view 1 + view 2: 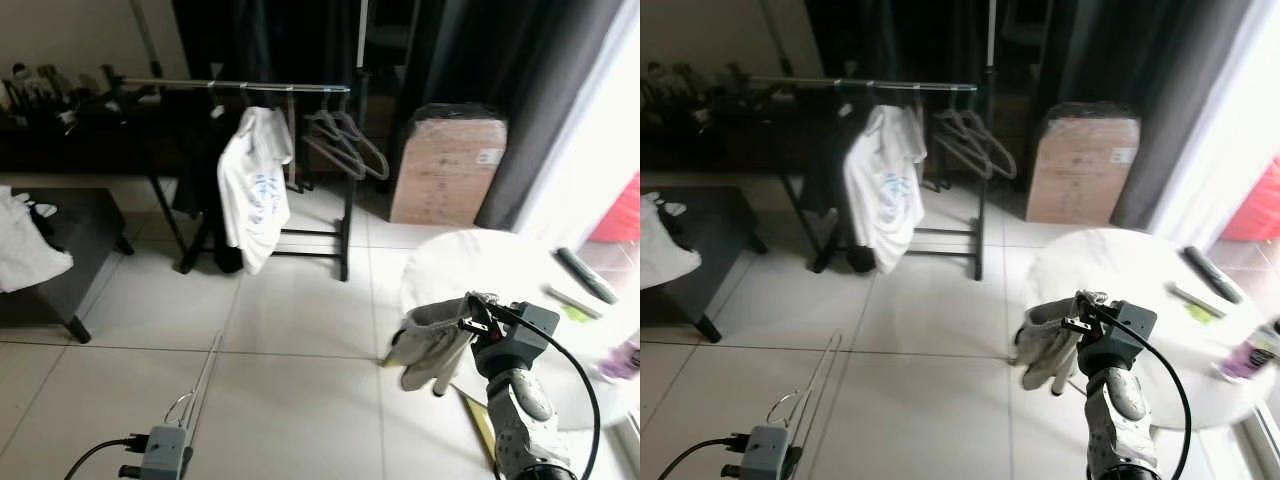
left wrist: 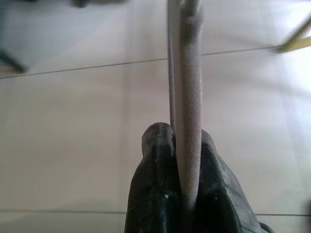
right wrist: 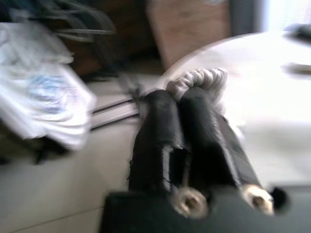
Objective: Hang hanger
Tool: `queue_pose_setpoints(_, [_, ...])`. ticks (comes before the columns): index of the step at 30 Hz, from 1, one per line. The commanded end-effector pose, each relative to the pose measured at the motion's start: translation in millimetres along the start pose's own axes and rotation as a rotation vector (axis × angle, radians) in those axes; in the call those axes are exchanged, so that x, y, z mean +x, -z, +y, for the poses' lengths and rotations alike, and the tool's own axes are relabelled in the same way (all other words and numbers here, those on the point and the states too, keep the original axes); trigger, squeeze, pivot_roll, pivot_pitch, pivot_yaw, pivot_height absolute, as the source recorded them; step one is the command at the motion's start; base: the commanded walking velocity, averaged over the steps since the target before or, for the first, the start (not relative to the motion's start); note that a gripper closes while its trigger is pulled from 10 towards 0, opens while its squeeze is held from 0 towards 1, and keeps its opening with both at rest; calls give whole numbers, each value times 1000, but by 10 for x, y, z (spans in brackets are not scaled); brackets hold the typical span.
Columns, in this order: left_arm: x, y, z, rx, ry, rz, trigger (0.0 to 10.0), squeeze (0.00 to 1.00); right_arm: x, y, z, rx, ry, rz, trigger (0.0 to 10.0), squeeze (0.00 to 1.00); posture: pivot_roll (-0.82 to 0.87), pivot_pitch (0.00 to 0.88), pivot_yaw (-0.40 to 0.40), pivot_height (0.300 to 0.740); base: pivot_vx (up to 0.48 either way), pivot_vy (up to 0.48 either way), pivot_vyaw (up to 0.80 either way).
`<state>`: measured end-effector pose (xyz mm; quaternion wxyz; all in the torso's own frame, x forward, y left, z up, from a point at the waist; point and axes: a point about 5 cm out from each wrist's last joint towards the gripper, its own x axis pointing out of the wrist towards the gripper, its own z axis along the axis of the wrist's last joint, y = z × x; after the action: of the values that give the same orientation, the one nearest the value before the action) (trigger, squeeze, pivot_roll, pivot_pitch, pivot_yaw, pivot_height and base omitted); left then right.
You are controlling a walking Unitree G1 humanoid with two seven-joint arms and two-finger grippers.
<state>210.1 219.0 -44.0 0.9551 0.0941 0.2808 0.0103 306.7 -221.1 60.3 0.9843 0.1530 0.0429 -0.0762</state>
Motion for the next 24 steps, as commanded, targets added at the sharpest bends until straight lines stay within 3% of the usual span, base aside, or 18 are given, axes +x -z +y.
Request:
queue_pose_setpoints(1, [-18, 38, 59, 13, -10, 11, 10000, 0, 39, -75, 79, 4, -18, -38, 10000, 0, 12, 97, -28, 740, 0, -480, 0])
queue_pose_setpoints(4, [-20, 36, 63, 13, -14, 7, 10000, 0, 43, -86, 84, 6, -21, -43, 10000, 0, 12, 97, -27, 740, 0, -480, 0])
queue_pose_setpoints(24, [-23, -9, 86, -25, -42, -27, 10000, 0, 42, -98, 312, 10, -175, -55, 10000, 0, 13, 99, -25, 740, 12, 0, 0])
